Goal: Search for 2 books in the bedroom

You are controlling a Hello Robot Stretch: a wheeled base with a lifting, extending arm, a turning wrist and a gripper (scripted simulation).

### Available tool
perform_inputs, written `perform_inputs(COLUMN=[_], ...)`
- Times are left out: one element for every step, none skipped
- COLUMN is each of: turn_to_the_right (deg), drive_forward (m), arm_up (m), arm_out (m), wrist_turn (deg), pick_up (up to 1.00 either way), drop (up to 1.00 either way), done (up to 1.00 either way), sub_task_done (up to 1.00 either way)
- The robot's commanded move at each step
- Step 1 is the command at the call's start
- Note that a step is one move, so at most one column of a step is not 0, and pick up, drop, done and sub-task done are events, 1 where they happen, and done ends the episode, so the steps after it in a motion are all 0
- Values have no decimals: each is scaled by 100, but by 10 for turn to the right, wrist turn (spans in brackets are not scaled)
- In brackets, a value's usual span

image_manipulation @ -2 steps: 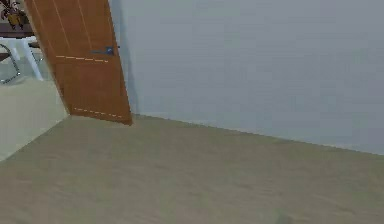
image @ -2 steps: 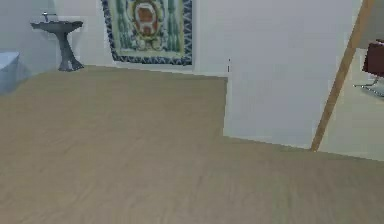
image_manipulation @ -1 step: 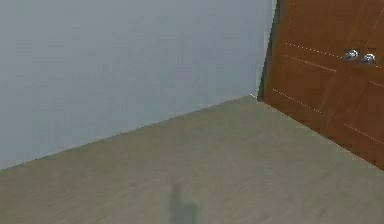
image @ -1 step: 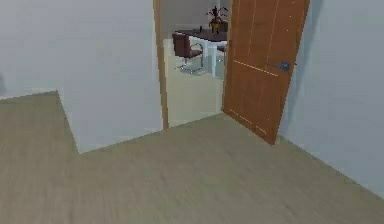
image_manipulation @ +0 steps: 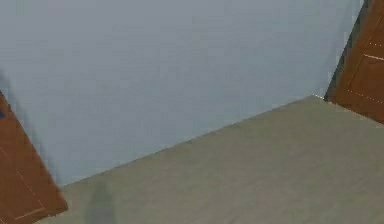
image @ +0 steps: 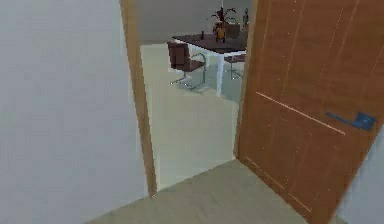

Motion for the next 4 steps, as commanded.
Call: perform_inputs(turn_to_the_right=[0, 30, 450, 120], drive_forward=[100, 0, 0, 0], arm_up=[0, 0, 0, 0], arm_out=[0, 0, 0, 0], wrist_turn=[0, 0, 0, 0], pick_up=[0, 0, 0, 0], drop=[0, 0, 0, 0], done=[0, 0, 0, 0], sub_task_done=[0, 0, 0, 0])
